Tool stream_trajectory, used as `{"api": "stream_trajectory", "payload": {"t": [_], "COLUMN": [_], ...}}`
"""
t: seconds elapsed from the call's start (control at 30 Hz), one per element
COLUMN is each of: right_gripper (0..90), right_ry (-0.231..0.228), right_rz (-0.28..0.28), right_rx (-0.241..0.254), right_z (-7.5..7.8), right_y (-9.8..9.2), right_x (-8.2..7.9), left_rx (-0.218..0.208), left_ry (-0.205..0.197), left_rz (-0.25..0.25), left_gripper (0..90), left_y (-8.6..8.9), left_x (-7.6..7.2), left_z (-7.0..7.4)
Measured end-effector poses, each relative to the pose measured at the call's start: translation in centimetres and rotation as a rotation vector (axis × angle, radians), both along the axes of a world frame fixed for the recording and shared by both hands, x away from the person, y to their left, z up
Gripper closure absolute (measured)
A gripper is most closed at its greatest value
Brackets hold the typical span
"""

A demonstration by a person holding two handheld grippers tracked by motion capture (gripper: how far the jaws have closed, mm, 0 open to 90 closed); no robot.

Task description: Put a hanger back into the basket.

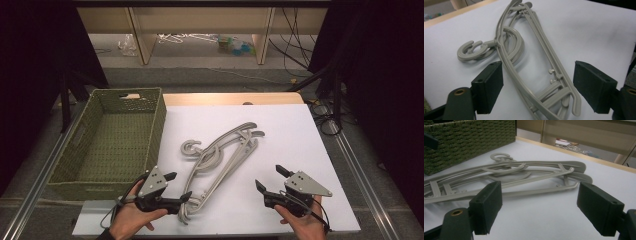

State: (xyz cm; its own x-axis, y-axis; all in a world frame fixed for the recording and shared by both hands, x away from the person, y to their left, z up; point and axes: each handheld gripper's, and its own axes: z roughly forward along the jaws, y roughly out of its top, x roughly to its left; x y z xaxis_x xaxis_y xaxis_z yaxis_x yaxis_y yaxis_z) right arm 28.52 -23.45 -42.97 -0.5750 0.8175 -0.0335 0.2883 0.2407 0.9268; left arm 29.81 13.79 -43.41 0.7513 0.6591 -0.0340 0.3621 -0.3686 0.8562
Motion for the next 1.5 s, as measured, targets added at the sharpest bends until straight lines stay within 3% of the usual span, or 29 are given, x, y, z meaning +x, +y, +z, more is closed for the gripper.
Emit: {"api": "stream_trajectory", "payload": {"t": [0.1, 0.13, 0.2, 0.3, 0.43, 0.47, 0.5, 0.53, 0.57, 0.6, 0.63, 0.73, 0.77, 0.87, 0.93, 0.97, 1.1, 1.5], "right_gripper": [21.7, 21.8, 21.8, 22.1, 23.0, 23.1, 23.2, 23.3, 23.3, 23.4, 23.4, 23.9, 24.1, 24.2, 24.4, 24.4, 24.5, 24.7], "right_ry": [-0.010, -0.012, -0.005, -0.016, -0.021, -0.033, -0.035, -0.031, -0.030, -0.010, -0.010, -0.007, -0.029, -0.018, -0.022, -0.019, -0.032, -0.050], "right_rz": [0.003, 0.003, 0.006, 0.009, 0.023, 0.026, 0.028, 0.030, 0.029, 0.030, 0.030, 0.032, 0.032, 0.042, 0.041, 0.040, 0.046, 0.079], "right_rx": [-0.011, -0.010, -0.014, -0.012, -0.026, -0.031, -0.030, -0.033, -0.034, -0.026, -0.026, -0.030, -0.037, -0.032, -0.043, -0.047, -0.038, -0.036], "right_z": [0.0, 0.0, 0.0, 0.0, 0.1, 0.1, 0.1, 0.1, 0.1, 0.1, 0.1, 0.1, 0.1, 0.1, 0.1, 0.2, 0.1, 0.3], "right_y": [0.0, 0.0, -0.1, 0.0, 0.1, 0.1, 0.1, 0.0, -0.1, 0.0, 0.0, 0.0, 0.0, 0.2, 0.1, 0.1, 0.1, 0.3], "right_x": [-0.1, -0.1, -0.1, -0.1, -0.2, -0.1, -0.1, -0.1, -0.1, -0.2, -0.2, -0.2, -0.1, -0.2, -0.2, -0.2, -0.1, -0.2], "left_rx": [0.041, 0.065, 0.056, 0.151, 0.227, 0.227, 0.260, 0.258, 0.293, 0.299, 0.299, 0.314, 0.316, 0.347, 0.340, 0.369, 0.374, 0.380], "left_ry": [-0.009, 0.007, 0.010, 0.011, 0.055, 0.055, 0.067, 0.062, 0.058, 0.032, 0.032, 0.057, 0.060, 0.050, 0.050, 0.069, 0.104, 0.126], "left_rz": [-0.010, 0.004, 0.010, 0.020, 0.038, 0.038, 0.040, 0.060, 0.050, 0.047, 0.047, 0.056, 0.055, 0.061, 0.072, 0.051, 0.043, 0.061], "left_gripper": [30.3, 31.5, 33.5, 37.9, 45.4, 47.9, 49.3, 50.0, 51.3, 52.3, 52.7, 54.0, 54.9, 57.0, 57.3, 57.6, 59.2, 65.3], "left_y": [-0.9, -1.1, -1.3, -2.2, -2.9, -2.9, -3.0, -3.3, -3.3, -3.5, -3.5, -4.0, -4.2, -4.7, -4.9, -4.9, -5.0, -5.0], "left_x": [1.2, 1.5, 1.9, 3.7, 5.5, 5.5, 6.0, 6.0, 6.1, 6.3, 6.3, 6.7, 6.8, 6.9, 7.0, 7.5, 7.9, 8.6], "left_z": [0.0, 0.0, -0.1, -0.7, -1.5, -1.5, -1.6, -1.8, -1.7, -1.7, -1.7, -2.0, -2.1, -2.1, -2.3, -2.5, -3.0, -3.4]}}
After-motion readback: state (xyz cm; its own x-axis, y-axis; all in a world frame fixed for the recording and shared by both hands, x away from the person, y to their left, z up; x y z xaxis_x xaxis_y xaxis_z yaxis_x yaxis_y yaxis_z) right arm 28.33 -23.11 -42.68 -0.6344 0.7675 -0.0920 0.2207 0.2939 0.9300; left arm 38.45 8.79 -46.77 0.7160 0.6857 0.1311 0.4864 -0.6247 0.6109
